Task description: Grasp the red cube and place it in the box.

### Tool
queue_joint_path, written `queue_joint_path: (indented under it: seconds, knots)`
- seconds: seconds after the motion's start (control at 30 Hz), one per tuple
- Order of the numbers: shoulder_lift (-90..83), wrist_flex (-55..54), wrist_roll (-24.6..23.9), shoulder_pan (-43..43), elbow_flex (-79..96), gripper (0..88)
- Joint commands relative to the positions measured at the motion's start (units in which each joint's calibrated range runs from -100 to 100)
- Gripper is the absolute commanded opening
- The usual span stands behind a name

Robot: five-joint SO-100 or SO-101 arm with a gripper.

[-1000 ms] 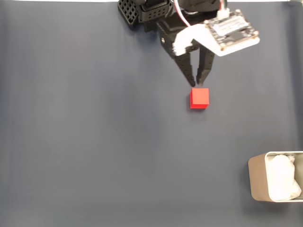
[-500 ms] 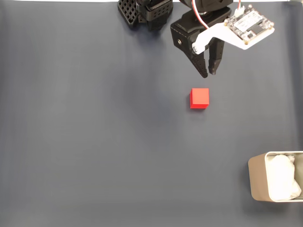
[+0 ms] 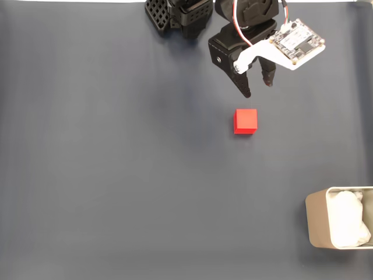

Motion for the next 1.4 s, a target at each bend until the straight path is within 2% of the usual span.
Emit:
queue_joint_path:
  seconds: [0.0, 0.4, 0.63, 1.37]
  knots:
    - [-0.97, -2.73, 0.59, -0.21, 1.36, 18.0]
    - [-0.45, -6.33, 1.07, 1.21, 6.84, 25.0]
    - [0.93, -13.14, 1.47, 2.63, 11.58, 29.8]
    - [7.52, -27.23, 2.25, 4.83, 19.7, 33.3]
